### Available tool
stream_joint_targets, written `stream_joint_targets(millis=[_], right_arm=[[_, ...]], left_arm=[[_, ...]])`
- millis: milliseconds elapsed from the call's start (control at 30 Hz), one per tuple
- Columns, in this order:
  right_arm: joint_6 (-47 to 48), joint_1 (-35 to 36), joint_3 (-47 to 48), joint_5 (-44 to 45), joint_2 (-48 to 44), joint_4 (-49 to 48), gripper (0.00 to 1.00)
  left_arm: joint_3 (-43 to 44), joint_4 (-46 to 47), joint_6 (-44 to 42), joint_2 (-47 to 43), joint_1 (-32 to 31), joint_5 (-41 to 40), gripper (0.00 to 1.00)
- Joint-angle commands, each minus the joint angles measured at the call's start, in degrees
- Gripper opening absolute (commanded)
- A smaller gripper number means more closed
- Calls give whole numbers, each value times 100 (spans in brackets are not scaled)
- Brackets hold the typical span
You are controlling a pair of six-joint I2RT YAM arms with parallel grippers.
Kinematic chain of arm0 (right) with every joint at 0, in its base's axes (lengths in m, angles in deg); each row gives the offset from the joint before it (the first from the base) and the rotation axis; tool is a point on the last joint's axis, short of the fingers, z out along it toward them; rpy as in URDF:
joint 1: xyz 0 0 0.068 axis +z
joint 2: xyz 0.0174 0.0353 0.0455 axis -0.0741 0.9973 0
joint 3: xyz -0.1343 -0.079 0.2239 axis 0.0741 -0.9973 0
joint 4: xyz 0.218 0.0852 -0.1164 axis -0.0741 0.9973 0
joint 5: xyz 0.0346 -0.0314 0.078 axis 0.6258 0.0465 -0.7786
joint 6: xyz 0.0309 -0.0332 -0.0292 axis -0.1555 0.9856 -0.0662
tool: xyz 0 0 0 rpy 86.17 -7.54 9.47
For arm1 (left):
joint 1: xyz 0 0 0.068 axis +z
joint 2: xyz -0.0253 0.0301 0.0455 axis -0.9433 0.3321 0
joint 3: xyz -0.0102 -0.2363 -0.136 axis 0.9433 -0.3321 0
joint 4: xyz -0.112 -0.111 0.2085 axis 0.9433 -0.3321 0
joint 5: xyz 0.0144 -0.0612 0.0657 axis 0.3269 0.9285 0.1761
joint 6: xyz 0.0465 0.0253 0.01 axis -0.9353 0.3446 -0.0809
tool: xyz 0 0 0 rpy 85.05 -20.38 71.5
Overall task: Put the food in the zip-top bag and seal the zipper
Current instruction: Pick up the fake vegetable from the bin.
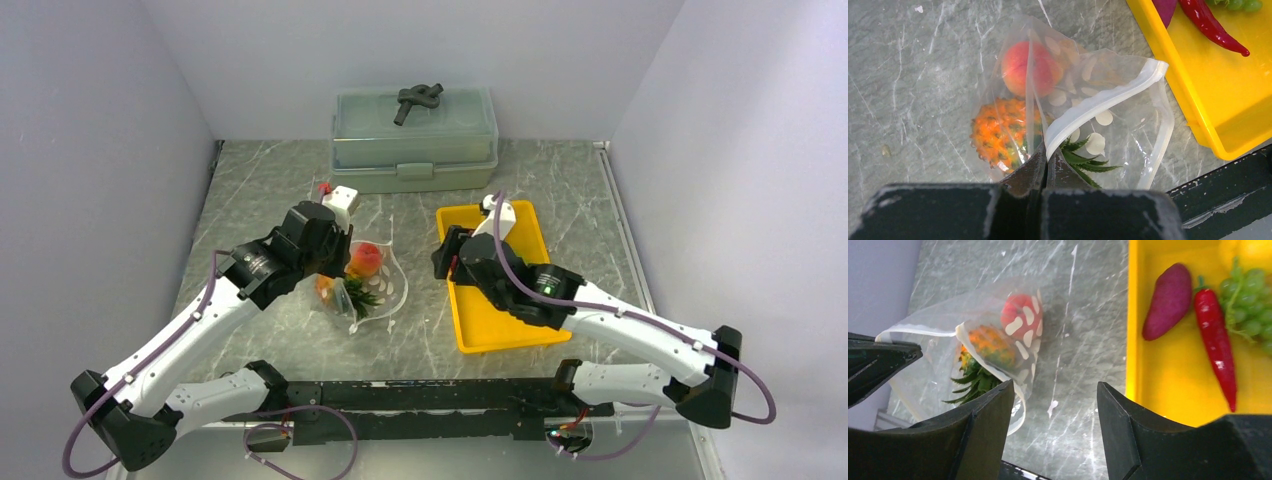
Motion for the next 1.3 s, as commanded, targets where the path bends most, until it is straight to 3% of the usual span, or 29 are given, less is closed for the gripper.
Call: stream_joint_targets(millis=[0,400,1267], right_arm=[[434,-110,183,589,-326,578,66],[892,-916,-19,384,-390,1049,68],[1027,-2556,49,-1644,1727,-413,65]], left_arm=[[5,101,-63,-134,18,-67,0],[-1,103,-52,-178,18,-45,0],[-10,91,-108,-158,15,-70,0]])
